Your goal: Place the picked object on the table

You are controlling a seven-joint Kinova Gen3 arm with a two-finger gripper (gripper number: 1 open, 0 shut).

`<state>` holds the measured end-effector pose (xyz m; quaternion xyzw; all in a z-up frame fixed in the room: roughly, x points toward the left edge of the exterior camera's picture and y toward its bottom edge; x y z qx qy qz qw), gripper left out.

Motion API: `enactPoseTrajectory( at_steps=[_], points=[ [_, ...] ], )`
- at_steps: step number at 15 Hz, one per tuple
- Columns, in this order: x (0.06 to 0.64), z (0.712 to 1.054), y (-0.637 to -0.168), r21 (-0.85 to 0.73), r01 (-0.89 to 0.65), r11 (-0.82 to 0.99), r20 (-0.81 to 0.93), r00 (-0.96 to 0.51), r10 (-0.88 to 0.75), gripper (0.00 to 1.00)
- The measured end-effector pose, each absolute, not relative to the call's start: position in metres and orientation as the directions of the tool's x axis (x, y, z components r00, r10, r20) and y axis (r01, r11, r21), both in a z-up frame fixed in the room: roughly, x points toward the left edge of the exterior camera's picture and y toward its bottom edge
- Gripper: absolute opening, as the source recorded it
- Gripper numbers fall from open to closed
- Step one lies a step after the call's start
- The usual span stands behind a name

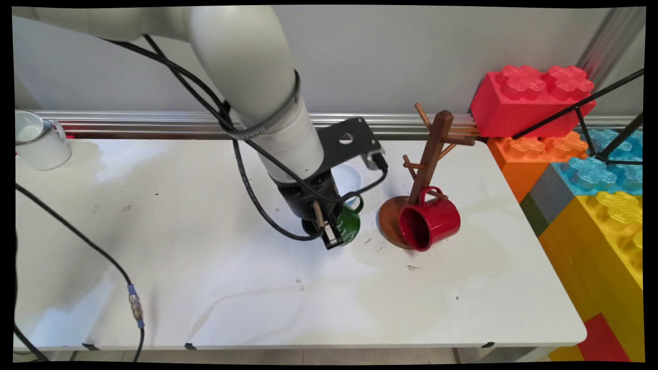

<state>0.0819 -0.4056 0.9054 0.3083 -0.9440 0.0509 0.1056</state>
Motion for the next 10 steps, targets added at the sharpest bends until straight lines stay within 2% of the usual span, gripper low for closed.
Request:
enactPoseTrajectory(
  at_steps=[10],
  points=[
    [0.064,0.861,-0.425,-0.083,-0.585,0.807,0.068,-0.811,-0.581,0.00]
  ],
)
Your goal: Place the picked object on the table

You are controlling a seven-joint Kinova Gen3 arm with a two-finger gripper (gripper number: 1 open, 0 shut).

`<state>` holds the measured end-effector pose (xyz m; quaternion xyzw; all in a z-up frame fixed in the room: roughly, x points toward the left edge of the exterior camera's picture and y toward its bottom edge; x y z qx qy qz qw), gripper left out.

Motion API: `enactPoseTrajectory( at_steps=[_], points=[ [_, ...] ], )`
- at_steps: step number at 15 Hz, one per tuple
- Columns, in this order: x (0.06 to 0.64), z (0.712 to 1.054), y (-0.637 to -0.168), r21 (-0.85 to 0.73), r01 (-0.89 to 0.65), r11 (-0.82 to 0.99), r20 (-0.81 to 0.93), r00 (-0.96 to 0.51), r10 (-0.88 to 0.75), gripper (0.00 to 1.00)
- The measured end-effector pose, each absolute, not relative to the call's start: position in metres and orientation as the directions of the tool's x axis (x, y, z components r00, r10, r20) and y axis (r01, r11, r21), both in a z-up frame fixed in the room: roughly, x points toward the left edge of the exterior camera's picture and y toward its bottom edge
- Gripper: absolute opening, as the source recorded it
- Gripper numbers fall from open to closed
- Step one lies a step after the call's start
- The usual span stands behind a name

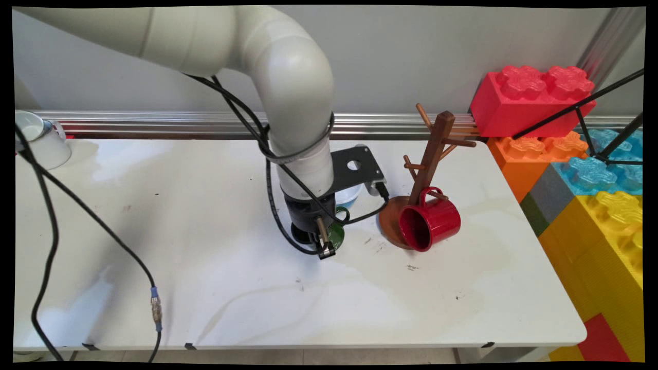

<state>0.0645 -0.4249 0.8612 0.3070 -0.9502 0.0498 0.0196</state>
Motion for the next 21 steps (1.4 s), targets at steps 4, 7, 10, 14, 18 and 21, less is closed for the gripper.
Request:
enactPoseTrajectory(
  at_steps=[4,7,10,14,18,21],
  points=[
    [0.057,0.848,-0.433,-0.088,-0.583,0.807,0.037,-0.812,-0.583,0.00],
    [0.053,0.840,-0.438,-0.092,-0.584,0.806,0.018,-0.811,-0.585,0.00],
    [0.050,0.834,-0.442,-0.092,-0.586,0.805,0.004,-0.809,-0.588,0.00],
    [0.047,0.828,-0.445,-0.091,-0.589,0.803,-0.010,-0.806,-0.592,0.00],
    [0.046,0.824,-0.447,-0.090,-0.591,0.802,-0.018,-0.804,-0.595,0.00],
    [0.045,0.822,-0.450,-0.090,-0.596,0.798,-0.019,-0.800,-0.599,1.00]
  ],
)
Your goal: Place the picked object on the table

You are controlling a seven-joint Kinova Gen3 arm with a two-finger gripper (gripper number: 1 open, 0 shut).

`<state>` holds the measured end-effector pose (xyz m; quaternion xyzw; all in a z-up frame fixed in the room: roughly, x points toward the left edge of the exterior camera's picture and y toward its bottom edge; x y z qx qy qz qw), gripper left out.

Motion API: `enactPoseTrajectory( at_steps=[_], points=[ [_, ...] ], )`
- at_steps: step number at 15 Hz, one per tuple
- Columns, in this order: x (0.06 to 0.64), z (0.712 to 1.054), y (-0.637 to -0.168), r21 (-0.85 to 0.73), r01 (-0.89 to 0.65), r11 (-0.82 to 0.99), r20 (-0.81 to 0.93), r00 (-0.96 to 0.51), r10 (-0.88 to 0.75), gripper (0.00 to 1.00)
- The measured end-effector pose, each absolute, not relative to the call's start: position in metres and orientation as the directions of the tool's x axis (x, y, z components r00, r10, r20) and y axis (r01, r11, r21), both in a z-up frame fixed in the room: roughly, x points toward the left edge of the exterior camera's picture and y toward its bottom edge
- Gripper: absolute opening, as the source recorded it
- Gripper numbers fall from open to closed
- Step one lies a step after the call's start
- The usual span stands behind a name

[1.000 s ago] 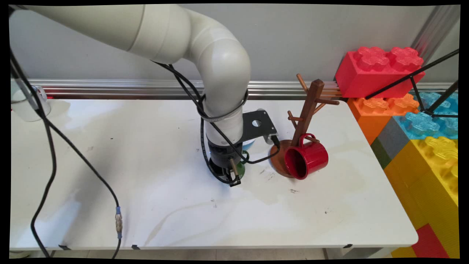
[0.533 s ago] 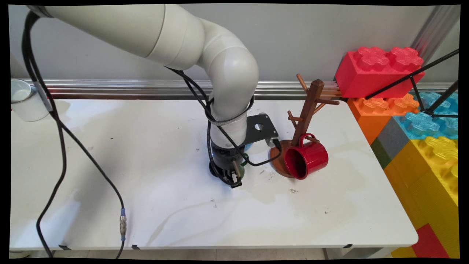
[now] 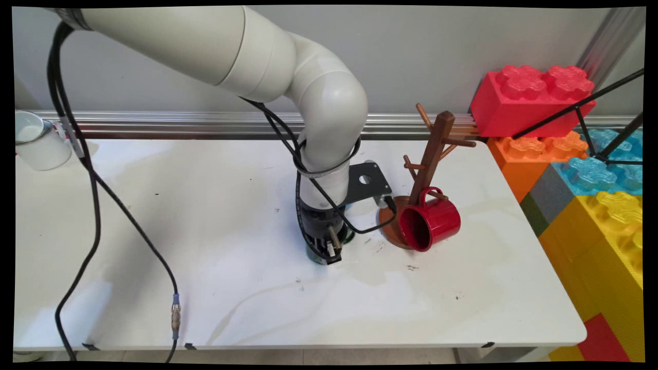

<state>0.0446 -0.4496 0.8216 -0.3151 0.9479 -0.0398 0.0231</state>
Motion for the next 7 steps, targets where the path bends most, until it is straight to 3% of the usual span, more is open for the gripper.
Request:
enactPoseTrajectory(
  at_steps=[7],
  points=[
    [0.0435,0.8175,-0.4568,-0.090,-0.622,0.778,0.008,-0.781,-0.624,1.00]
  ],
)
